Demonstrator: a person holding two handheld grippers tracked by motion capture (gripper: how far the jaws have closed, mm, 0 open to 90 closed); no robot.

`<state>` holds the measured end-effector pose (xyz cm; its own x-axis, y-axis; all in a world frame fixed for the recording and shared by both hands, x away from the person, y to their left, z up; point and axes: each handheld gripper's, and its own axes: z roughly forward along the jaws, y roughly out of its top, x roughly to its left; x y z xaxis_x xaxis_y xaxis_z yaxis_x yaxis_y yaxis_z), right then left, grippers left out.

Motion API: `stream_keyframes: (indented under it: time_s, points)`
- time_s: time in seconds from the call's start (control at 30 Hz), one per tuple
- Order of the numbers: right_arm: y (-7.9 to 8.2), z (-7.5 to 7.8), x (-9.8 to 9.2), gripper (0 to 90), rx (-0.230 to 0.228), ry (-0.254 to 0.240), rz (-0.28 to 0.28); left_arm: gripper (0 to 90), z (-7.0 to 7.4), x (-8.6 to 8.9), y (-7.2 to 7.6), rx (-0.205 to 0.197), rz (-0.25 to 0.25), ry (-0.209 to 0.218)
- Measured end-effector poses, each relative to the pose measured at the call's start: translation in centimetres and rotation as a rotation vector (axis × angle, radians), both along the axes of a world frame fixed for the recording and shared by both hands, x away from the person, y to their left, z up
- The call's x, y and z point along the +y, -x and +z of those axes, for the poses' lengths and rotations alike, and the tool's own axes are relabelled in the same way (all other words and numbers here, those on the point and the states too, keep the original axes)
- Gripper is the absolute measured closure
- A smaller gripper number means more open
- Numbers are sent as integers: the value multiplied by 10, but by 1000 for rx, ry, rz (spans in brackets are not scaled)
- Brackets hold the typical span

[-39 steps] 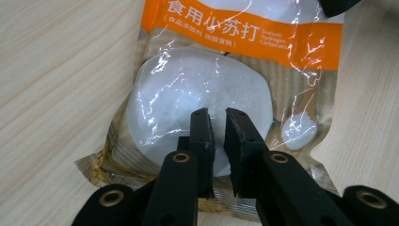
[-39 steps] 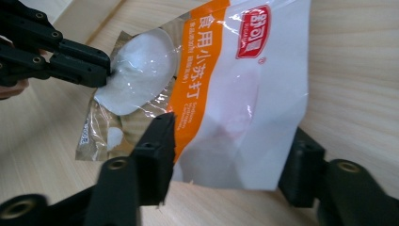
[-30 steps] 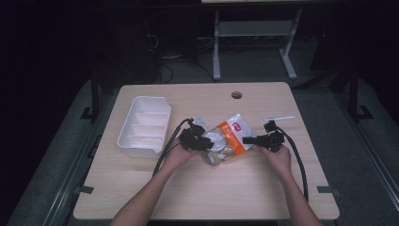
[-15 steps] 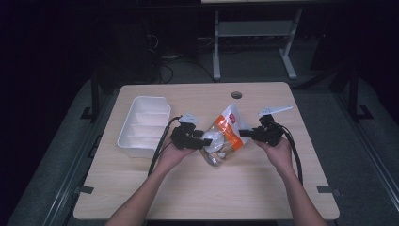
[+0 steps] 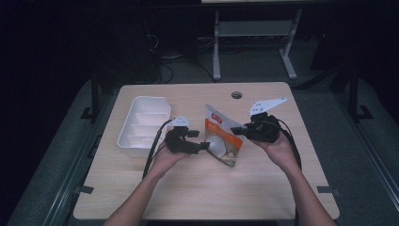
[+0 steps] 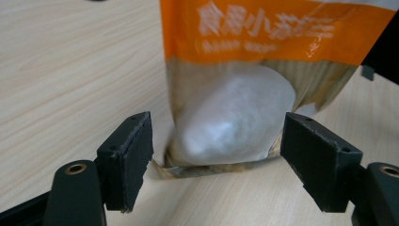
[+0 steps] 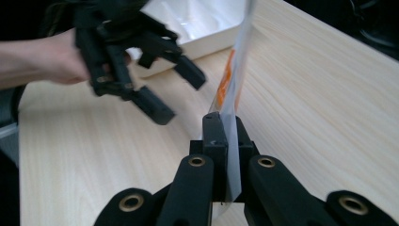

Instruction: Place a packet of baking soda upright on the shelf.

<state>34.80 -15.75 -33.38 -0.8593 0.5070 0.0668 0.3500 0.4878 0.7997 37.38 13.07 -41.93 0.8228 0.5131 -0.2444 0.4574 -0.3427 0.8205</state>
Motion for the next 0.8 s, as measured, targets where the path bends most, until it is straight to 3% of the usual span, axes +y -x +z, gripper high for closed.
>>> stream_keyframes:
  time_s: [0.1, 0.13, 0.17, 0.23, 0.33, 0.43, 0.47, 0.6, 0.67, 0.8]
  points:
    - [10, 10, 8, 897, -23, 21, 67, 261, 1, 1, 2, 1, -29, 26]
    - [13, 15, 10, 897, -34, 22, 98, 330, 1, 1, 3, -8, -41, 36]
    - [13, 15, 10, 897, -34, 22, 98, 330, 1, 2, 5, -16, -57, 44]
    - [14, 16, 10, 896, -31, 27, 114, 504, 2, 3, 8, -38, -86, 55]
    - [14, 13, 10, 895, -19, 32, 147, 649, 3, 4, 10, -39, -113, 67]
    - [14, 12, 10, 894, -24, 37, 138, 723, 3, 5, 9, -40, -111, 58]
    - [14, 10, 8, 888, -31, 48, 125, 814, 3, 6, 10, -39, -116, 60]
    - [10, 4, 2, 856, -22, 41, 94, 849, 3, 6, 11, -24, -124, 69]
    - [8, 0, -4, 830, -17, 12, 71, 854, 3, 5, 12, -23, -122, 71]
    - [6, -11, -12, 667, -15, -11, 27, 858, 4, 4, 11, -19, -114, 63]
